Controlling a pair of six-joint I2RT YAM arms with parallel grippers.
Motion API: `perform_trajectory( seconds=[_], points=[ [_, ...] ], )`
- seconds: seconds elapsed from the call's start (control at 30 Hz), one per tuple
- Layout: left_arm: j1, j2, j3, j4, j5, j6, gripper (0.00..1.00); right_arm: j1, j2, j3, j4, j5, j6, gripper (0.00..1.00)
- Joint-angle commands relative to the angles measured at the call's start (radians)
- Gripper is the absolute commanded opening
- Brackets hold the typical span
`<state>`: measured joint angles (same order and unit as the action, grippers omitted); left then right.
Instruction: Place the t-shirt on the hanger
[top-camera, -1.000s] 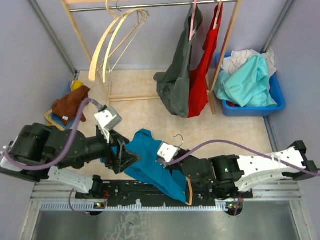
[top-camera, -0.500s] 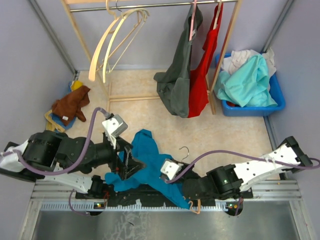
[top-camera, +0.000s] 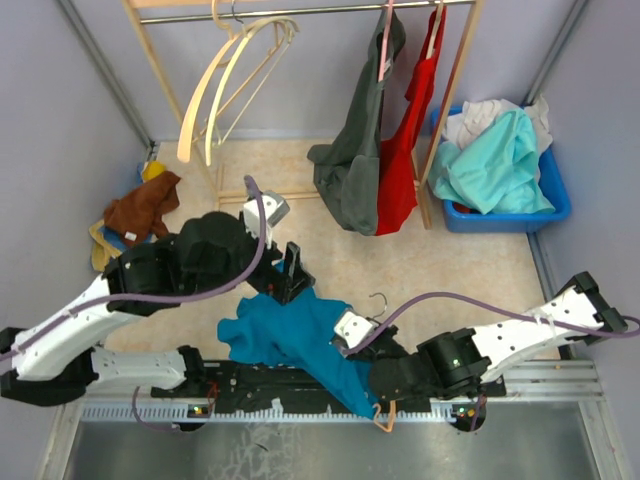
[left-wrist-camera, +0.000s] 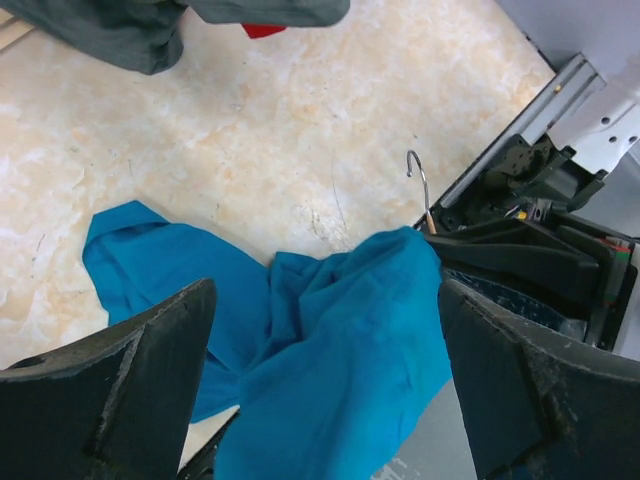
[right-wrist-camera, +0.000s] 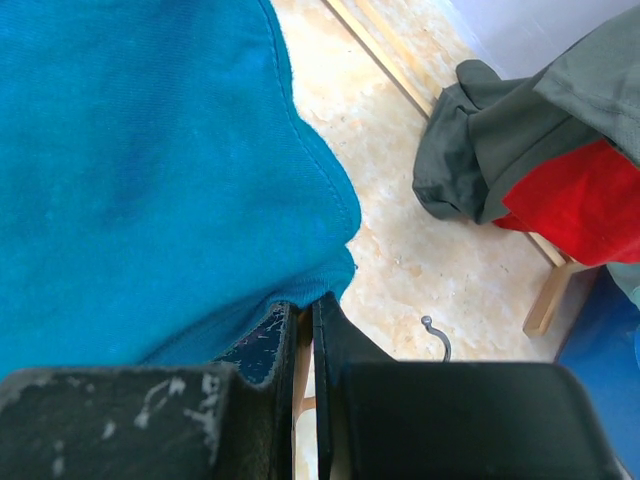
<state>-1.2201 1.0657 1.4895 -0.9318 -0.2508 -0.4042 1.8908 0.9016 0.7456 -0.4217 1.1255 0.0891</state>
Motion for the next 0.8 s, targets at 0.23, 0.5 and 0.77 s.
perform_trajectory(
  seconds=[0.23,0.5,0.77],
  points=[
    [0.524,-0.012,-0.085,0.147,0.748,0.164,0.96,0.014,-0.027,0.024,0.014,0.098,0.031,0.0],
    [0.538,-0.017,-0.134,0.165,0.997,0.154,0.96,0.012,-0.001,0.035,0.07,0.123,-0.059,0.0],
    [0.538,0.0,-0.194,0.122,1.073,0.188,0.9,-0.033,0.008,0.061,0.126,0.086,-0.178,0.0]
  ],
)
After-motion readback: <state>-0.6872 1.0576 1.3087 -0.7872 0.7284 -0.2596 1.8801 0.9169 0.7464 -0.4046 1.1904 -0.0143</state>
